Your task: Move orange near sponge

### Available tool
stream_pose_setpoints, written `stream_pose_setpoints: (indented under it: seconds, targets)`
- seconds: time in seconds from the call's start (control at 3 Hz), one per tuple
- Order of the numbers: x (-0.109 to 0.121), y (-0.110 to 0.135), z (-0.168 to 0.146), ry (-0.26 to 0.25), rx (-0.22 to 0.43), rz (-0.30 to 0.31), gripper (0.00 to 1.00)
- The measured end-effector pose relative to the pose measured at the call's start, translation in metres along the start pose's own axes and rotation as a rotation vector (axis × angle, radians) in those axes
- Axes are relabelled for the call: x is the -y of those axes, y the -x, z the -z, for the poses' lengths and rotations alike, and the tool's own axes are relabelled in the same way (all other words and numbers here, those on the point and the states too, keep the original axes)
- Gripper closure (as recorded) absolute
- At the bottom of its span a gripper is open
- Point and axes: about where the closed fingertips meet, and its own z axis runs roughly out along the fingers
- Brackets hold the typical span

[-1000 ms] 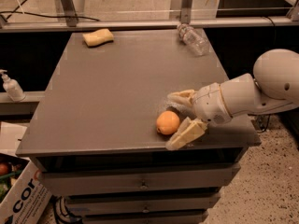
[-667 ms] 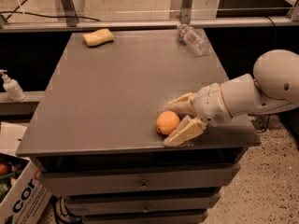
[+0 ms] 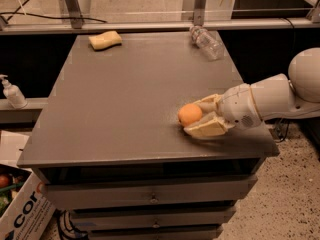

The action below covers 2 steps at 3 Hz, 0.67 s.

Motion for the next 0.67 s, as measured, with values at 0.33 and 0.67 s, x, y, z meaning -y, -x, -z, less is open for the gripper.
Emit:
stream_pose_setpoints:
  seconds: [0.33, 0.67]
  targets:
    - [0.01, 0.014, 0.022, -0.017, 0.019, -0.033, 1.0]
    - [0.031, 0.043, 0.034, -0.072, 0.037, -0.065, 1.0]
